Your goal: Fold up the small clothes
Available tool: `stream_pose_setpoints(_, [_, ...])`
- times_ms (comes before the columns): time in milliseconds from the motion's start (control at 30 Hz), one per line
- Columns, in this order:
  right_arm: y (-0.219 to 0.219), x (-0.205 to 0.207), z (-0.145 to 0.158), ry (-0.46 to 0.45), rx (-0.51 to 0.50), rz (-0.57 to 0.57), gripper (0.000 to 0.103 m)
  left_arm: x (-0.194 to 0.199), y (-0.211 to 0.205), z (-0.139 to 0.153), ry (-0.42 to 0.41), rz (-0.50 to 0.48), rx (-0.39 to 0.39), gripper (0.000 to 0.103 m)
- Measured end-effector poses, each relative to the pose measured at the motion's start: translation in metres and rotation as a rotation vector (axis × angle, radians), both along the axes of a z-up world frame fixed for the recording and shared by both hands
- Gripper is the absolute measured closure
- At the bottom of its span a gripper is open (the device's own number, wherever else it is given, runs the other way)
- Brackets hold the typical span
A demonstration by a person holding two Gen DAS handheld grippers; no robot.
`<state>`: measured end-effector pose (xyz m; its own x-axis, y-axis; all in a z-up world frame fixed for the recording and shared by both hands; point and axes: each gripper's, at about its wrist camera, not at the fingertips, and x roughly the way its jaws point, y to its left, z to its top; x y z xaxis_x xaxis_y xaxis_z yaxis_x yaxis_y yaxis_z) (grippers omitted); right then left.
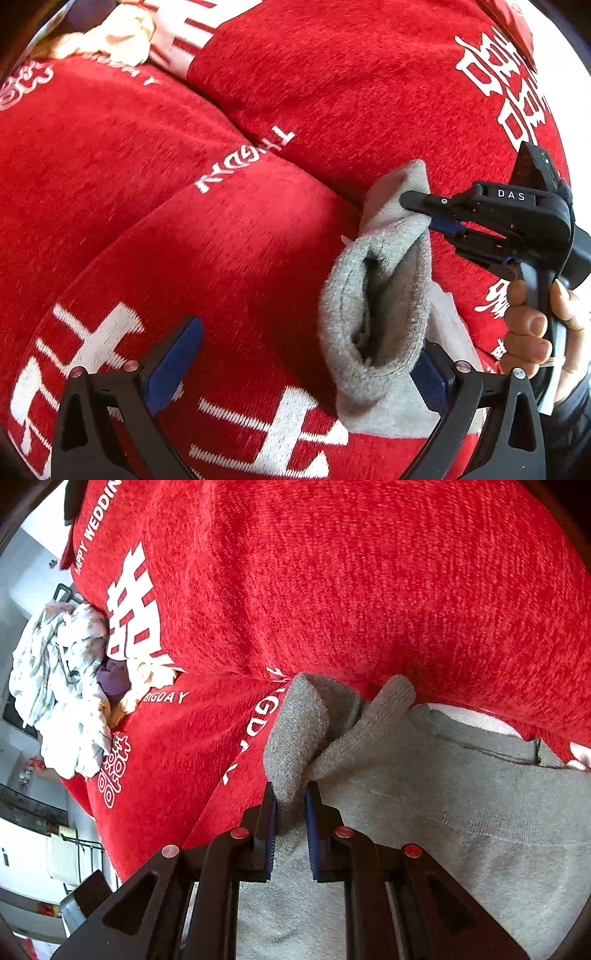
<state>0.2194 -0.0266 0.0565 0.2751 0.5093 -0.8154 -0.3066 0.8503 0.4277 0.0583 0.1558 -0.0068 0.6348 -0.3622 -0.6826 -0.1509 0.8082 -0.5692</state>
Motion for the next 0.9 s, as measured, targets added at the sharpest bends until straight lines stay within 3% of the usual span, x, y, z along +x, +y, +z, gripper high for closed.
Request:
stream_pose_setpoints(133, [-0.001, -0.001, -0.002, 0.003, 0.004, -0.008, 0.088, 0.011, -0.019, 0.002, -0.010, -0.091, 0.004, 0.001])
stream_pose_setpoints(167, [0.000, -0.001, -0.003, 0.006, 0.002, -0.008, 0.088, 0.015, -0.024, 0.004, -0.022, -0.133, -0.016, 0.013])
stream_pose_setpoints(200, [0.003, -0.002, -0.004, 0.008, -0.006, -0.003, 0.088, 0.018, -0.029, 0.004, -0.023, -0.160, -0.020, 0.063])
stream_pose_setpoints(233, [0.005, -0.003, -0.004, 0.007, -0.014, -0.001, 0.088, 0.024, -0.034, 0.000, 0.009, -0.187, -0.004, 0.084])
stream_pose_setpoints(400, [0.013, -0.002, -0.005, 0.007, -0.052, -0.001, 0.087, 0.023, -0.028, 0.001, 0.003, -0.169, -0.039, 0.084])
stream_pose_setpoints(467, [0.017, 0.001, -0.005, 0.019, -0.072, -0.005, 0.082, 0.021, -0.034, 0.006, -0.006, -0.169, 0.010, 0.084])
stream_pose_setpoints(533, [0.022, 0.004, -0.003, 0.028, -0.112, -0.020, 0.078, 0.017, -0.047, 0.015, -0.041, -0.169, 0.111, 0.084])
stream_pose_setpoints(667, [0.030, 0.007, 0.007, 0.004, -0.172, -0.033, 0.035, 0.003, -0.072, 0.030, -0.120, -0.172, 0.310, 0.084])
stream_pose_setpoints(767, [0.039, 0.013, 0.015, 0.002, -0.217, -0.018, 0.032, -0.002, -0.081, 0.034, -0.142, -0.170, 0.376, 0.084])
stream_pose_setpoints(900, [0.068, 0.028, 0.013, 0.051, -0.328, 0.049, 0.028, 0.001, -0.078, 0.032, -0.131, -0.168, 0.357, 0.084])
